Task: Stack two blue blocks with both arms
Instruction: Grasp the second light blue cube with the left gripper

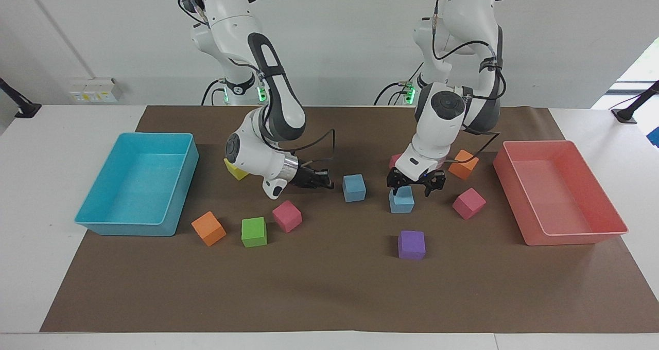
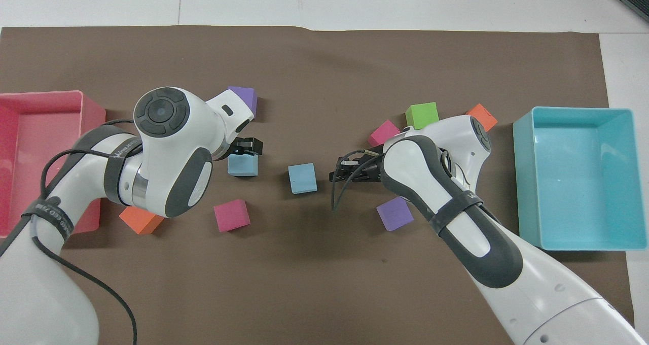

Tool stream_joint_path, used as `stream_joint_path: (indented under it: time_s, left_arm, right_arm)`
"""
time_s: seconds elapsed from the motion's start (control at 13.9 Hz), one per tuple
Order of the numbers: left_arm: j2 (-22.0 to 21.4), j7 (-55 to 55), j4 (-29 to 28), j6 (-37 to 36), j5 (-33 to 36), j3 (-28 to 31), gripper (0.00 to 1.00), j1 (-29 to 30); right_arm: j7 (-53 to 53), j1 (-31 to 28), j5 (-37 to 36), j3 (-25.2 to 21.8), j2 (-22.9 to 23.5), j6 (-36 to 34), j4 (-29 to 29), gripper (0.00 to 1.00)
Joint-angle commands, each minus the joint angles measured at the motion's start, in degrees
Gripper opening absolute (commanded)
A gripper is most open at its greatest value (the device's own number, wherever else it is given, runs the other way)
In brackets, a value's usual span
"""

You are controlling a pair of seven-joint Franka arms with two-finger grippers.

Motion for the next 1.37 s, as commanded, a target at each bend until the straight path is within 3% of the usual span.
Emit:
stream_joint_path:
  time_s: [0.0,0.58,1.3]
  left_arm:
    - [0.19,-1.21,-2.71,3.93,0.97,0.94,1.0,-1.08]
    - [3.35,-4.45,-3.59,7.02,0.97,1.03,1.0,-3.0]
    - [3.18,-6.13,-4.47,6.49,0.97,1.03,1.0,-2.57]
  right_arm:
    - [-2.9,-0.69,4.05,0.57,-0.25,1.33,-1.59,0.0]
    - [-3.43,-1.39,4.14,0.48,-0.6,0.98,-2.73,0.0]
    - [-4.14,-1.92,4.14,0.39,-1.04,1.24,-3.96,0.0]
